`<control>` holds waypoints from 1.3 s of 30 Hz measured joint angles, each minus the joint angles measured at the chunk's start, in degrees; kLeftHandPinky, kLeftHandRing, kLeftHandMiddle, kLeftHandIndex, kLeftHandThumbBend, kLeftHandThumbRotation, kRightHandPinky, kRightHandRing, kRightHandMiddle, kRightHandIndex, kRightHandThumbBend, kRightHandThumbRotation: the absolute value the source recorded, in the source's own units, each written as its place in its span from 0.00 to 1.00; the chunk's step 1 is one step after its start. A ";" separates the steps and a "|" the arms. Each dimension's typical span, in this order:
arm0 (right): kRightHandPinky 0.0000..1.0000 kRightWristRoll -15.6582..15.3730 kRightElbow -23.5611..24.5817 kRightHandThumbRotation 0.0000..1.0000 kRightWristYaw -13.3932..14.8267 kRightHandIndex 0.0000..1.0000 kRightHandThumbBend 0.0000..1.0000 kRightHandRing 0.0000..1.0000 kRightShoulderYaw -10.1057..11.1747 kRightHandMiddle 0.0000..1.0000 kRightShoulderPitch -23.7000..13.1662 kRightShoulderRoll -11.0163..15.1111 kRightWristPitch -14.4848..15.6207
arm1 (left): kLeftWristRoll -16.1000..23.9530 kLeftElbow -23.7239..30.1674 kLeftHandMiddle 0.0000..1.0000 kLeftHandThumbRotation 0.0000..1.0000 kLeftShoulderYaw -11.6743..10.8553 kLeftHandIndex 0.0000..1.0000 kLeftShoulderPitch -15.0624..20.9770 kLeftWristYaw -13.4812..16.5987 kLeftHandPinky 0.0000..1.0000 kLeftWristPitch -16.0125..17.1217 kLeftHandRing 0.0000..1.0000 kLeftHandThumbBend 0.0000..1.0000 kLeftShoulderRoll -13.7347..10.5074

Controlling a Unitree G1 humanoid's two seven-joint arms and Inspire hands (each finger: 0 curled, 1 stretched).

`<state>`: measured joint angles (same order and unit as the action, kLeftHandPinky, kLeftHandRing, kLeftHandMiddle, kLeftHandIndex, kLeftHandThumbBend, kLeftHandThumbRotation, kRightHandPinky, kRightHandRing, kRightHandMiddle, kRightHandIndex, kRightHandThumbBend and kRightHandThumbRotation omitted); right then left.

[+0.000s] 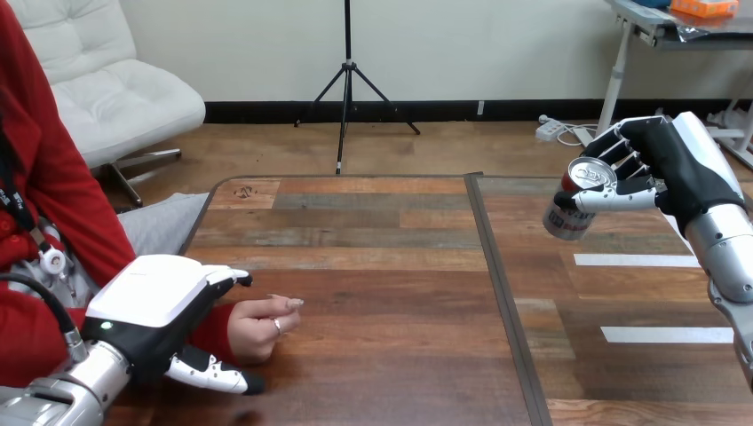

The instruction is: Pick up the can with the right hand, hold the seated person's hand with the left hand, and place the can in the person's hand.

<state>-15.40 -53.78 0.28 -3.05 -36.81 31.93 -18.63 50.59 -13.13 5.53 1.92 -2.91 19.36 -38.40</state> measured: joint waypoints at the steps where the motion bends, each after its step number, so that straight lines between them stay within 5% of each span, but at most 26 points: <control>1: 0.37 0.00 0.00 0.00 0.00 0.47 0.74 0.41 0.02 0.46 0.00 0.00 0.00 | 0.18 -0.35 0.85 0.49 0.19 0.83 0.18 0.29 0.79 -0.18 0.83 1.00 -0.02; 16: 0.36 0.05 0.05 0.00 -0.62 0.47 0.74 0.40 0.12 0.46 0.00 0.00 -0.64 | 3.93 -5.62 0.84 0.41 3.41 0.82 2.64 5.30 0.78 -3.95 0.82 1.00 -0.06; 30: 0.37 0.15 0.06 0.00 -0.89 0.47 0.74 0.41 0.70 0.46 0.00 0.00 -0.80 | 3.49 -7.01 0.79 0.23 5.07 0.78 4.89 5.92 0.75 -4.91 0.78 0.99 -0.05; 39: 0.36 0.15 0.06 0.00 -0.91 0.47 0.75 0.41 0.81 0.46 0.00 0.00 -0.80 | 2.08 -8.27 0.71 0.11 5.46 0.69 6.27 5.90 0.63 -4.99 0.70 0.96 -0.06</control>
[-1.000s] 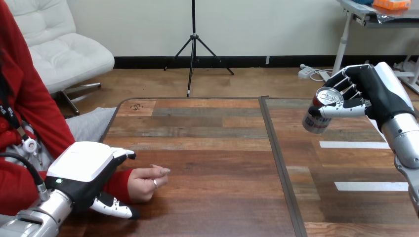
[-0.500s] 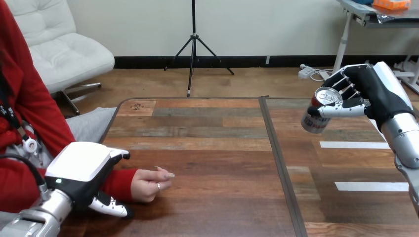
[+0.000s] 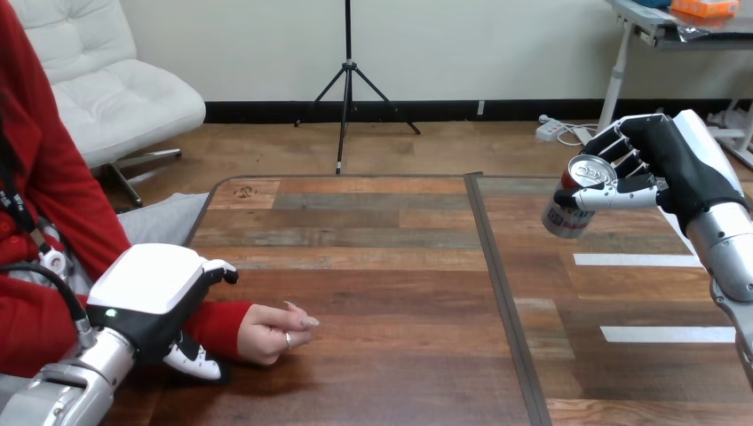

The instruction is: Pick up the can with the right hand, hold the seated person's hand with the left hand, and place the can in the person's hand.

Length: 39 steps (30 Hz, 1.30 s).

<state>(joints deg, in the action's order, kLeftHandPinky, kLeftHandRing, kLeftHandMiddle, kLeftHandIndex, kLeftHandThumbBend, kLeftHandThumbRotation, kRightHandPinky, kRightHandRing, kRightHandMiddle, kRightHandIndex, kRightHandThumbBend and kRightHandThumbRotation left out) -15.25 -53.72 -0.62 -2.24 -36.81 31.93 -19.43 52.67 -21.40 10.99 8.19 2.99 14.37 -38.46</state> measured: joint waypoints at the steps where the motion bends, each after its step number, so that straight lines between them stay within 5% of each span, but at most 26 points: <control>1: 0.36 0.00 0.00 0.00 0.00 0.47 0.75 0.40 0.01 0.46 0.00 0.00 0.00 | -0.17 -0.16 0.69 0.10 0.04 0.68 0.12 0.00 0.61 0.00 0.68 0.95 0.00; 13: 0.34 0.00 0.00 0.00 0.00 0.47 0.75 0.39 0.32 0.45 0.01 0.00 -0.15 | -1.72 -1.97 0.53 0.01 0.70 0.54 1.50 0.05 0.40 1.02 0.48 0.90 0.00; 39: 0.34 1.12 0.80 0.00 -0.04 0.47 0.75 0.39 0.41 0.45 0.02 0.00 -0.16 | -3.90 -3.99 0.45 0.00 1.73 0.47 3.21 -1.18 0.35 2.01 0.41 0.86 -0.22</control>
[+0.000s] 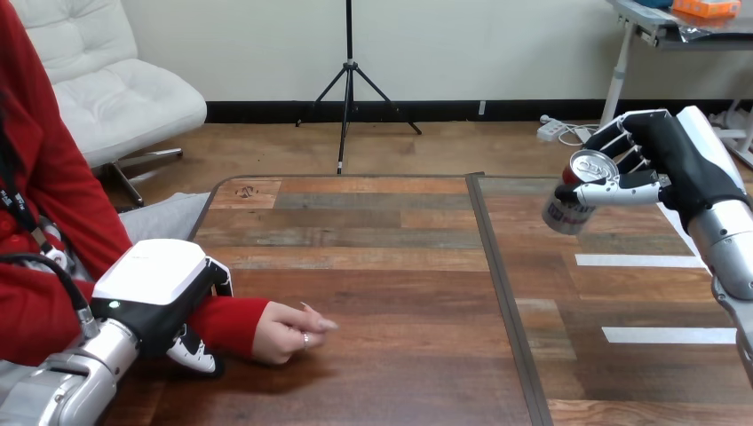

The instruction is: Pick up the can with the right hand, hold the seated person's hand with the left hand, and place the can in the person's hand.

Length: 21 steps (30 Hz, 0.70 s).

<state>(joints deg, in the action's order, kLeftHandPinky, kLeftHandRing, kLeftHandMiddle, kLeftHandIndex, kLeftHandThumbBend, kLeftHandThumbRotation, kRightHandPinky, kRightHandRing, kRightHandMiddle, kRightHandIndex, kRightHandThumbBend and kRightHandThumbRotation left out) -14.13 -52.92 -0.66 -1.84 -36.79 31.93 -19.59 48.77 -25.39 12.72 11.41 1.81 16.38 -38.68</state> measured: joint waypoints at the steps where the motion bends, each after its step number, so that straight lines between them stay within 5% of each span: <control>1: 0.34 0.03 0.07 0.00 0.00 0.47 0.75 0.39 0.00 0.45 0.00 0.00 0.00 | -0.11 0.00 0.45 0.00 0.00 0.47 0.04 -0.22 0.35 -0.11 0.41 0.86 0.00; 21: 0.33 0.03 0.23 0.00 0.00 0.47 0.74 0.38 0.07 0.45 0.06 0.00 -0.42 | -2.82 0.40 0.45 0.00 0.23 0.44 1.79 -7.80 0.38 -3.46 0.43 0.82 0.00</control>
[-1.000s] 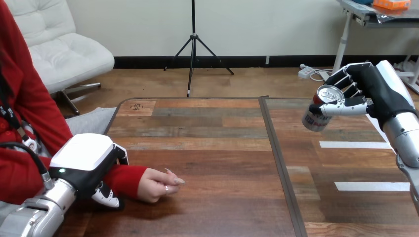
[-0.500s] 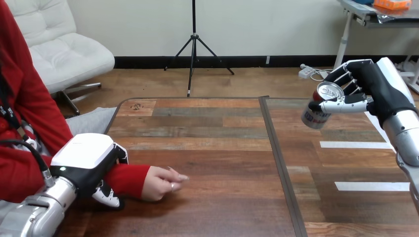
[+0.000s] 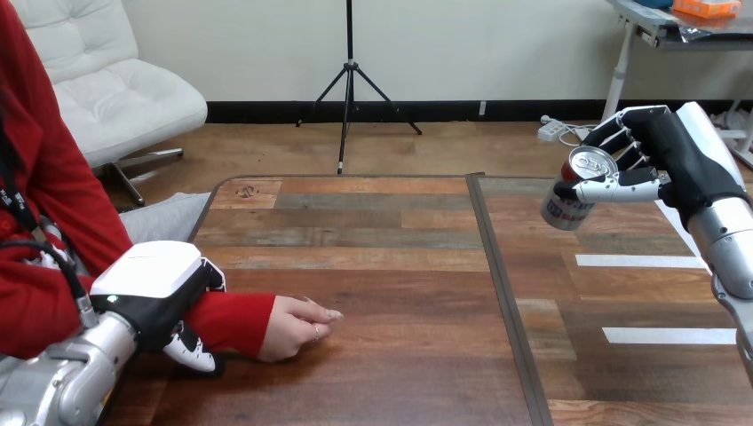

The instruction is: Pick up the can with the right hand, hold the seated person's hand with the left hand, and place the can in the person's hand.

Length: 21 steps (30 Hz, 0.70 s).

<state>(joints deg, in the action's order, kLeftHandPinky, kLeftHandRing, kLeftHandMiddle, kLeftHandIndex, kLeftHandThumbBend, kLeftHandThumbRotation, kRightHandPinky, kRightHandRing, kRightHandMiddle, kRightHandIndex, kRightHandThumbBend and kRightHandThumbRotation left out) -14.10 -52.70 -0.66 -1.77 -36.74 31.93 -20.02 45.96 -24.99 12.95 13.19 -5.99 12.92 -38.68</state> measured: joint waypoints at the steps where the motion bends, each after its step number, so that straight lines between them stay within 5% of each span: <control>1: 0.33 0.00 0.00 0.00 0.00 0.47 0.74 0.38 0.00 0.45 0.01 0.00 0.00 | -0.14 0.06 0.45 0.00 0.06 0.43 0.16 -0.48 0.38 -0.23 0.42 0.82 0.00; 21: 0.36 0.61 0.55 0.00 -0.73 0.47 0.74 0.40 0.03 0.46 0.92 0.00 0.00 | -3.98 0.81 0.38 0.00 0.11 0.35 0.76 -4.30 0.26 -2.92 0.33 0.77 0.44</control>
<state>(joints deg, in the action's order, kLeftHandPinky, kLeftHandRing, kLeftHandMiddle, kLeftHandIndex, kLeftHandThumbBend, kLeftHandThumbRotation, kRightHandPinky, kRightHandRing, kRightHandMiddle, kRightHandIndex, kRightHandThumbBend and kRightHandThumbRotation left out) -13.49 -52.14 -1.38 -1.74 -35.82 31.93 -20.01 41.98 -24.18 13.06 13.95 -10.29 10.00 -38.24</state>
